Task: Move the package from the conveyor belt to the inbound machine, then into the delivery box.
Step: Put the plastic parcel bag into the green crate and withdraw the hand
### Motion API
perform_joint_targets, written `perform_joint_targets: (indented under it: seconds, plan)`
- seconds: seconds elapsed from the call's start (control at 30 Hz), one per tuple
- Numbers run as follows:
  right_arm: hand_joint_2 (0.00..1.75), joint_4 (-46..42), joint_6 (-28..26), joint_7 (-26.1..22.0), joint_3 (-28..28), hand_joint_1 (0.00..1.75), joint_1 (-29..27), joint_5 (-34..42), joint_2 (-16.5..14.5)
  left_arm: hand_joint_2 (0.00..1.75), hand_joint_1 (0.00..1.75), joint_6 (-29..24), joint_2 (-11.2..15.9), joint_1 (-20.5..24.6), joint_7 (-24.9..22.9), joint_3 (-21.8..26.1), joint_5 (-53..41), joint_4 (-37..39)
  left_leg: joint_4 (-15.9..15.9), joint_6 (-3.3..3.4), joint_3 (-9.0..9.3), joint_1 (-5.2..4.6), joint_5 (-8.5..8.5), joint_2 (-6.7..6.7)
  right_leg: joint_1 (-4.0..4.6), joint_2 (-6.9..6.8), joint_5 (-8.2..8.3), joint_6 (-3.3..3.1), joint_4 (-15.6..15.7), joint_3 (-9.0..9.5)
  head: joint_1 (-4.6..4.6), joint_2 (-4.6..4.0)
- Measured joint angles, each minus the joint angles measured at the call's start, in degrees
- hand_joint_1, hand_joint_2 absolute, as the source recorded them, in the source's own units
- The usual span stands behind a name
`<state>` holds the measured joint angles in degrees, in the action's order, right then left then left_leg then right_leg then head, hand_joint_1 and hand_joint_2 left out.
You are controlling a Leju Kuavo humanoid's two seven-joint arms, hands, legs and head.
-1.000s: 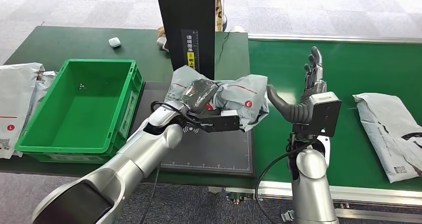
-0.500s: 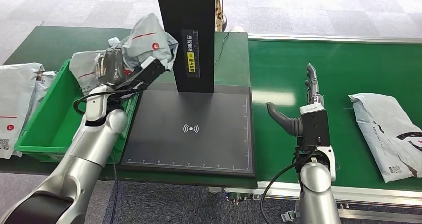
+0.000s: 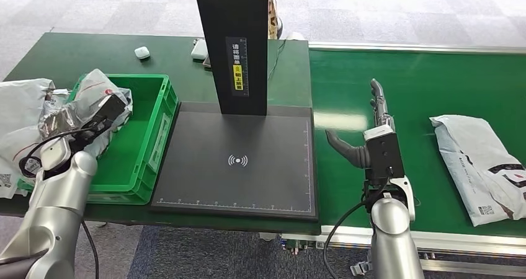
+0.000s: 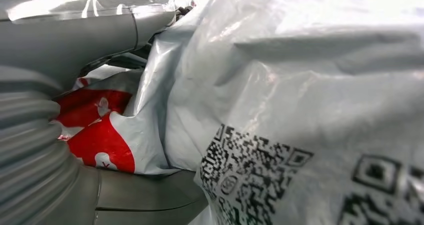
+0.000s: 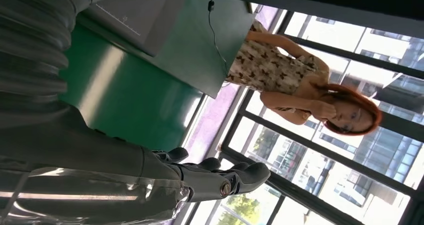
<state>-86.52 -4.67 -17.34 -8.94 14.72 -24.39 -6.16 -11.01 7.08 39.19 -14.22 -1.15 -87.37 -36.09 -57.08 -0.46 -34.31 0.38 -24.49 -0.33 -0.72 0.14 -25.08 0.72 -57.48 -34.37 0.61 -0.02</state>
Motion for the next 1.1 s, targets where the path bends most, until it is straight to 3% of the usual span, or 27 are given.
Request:
perform_joint_targets:
  seconds: [0.07, 0.1, 0.4, 0.53, 0.63, 0.8, 1.1]
  plan:
    - [1.75, 0.8, 0.4, -0.2, -0.3, 0.0, 1.0, 0.0, 0.0, 1.75, 0.25, 2.4, 0.1, -0.1, 0.0, 1.1, -0.5, 1.9, 0.0, 0.0, 0.0, 0.0, 0.0, 0.0, -0.01, 0.0, 0.0, 0.01, 0.0, 0.0, 0.0, 0.0]
    - [1.75, 1.2, 0.5, -0.2, -0.5, 0.0, 1.5, 0.0, 0.0, 1.75, 0.0, 3.2, 0.1, -0.1, 0.1, 1.4, -0.7, 2.7, 0.0, 0.0, 0.01, 0.0, 0.0, 0.0, -0.02, 0.0, 0.01, 0.01, 0.0, 0.0, -0.01, 0.0]
    - [1.75, 2.5, 0.5, -0.2, -1.3, 0.0, 2.6, 0.9, 0.0, 1.75, 0.0, 0.5, -0.9, -0.7, 4.0, 3.7, 0.6, 5.2, 0.0, -0.01, 0.01, -0.01, -0.01, 0.0, 0.02, 0.01, 0.0, 0.0, 0.0, -0.01, 0.0, 0.0]
    - [1.75, 2.5, 0.5, -0.2, -1.4, 0.0, 2.4, 1.1, 0.0, 1.75, 0.0, -4.7, -1.5, -1.3, 7.1, 4.6, 3.3, 4.5, 0.0, -0.01, 0.02, -0.01, 0.0, 0.01, 0.04, 0.01, 0.0, 0.0, 0.0, -0.02, 0.01, 0.0]
    - [1.75, 2.3, 0.4, -0.2, -1.4, 0.0, 2.0, 1.5, 0.0, 1.75, 0.0, -9.9, -2.1, -2.2, 12.2, 5.4, 8.2, 2.1, 0.0, -0.01, 0.03, -0.01, 0.0, 0.01, 0.03, 0.01, 0.0, 0.0, 0.0, -0.02, 0.01, 0.0]
    - [1.75, 2.2, 0.4, -0.3, -1.3, 0.0, 1.3, 3.4, 0.3, 1.75, 0.0, -16.0, -3.5, -5.0, 25.5, 6.3, 23.7, -6.0, 0.0, -0.01, 0.02, -0.01, -0.01, 0.01, -0.01, 0.02, 0.0, 0.0, 0.0, -0.01, 0.01, 0.0]
    - [1.75, 2.2, 0.4, -0.3, -1.3, 0.0, 1.0, 4.0, 0.6, 1.75, 0.0, -16.1, -4.6, -7.8, 26.8, 6.7, 27.0, -12.6, 0.0, -0.01, 0.03, -0.01, -0.01, 0.01, 0.01, 0.01, 0.01, 0.01, 0.0, -0.01, 0.0, 0.0]
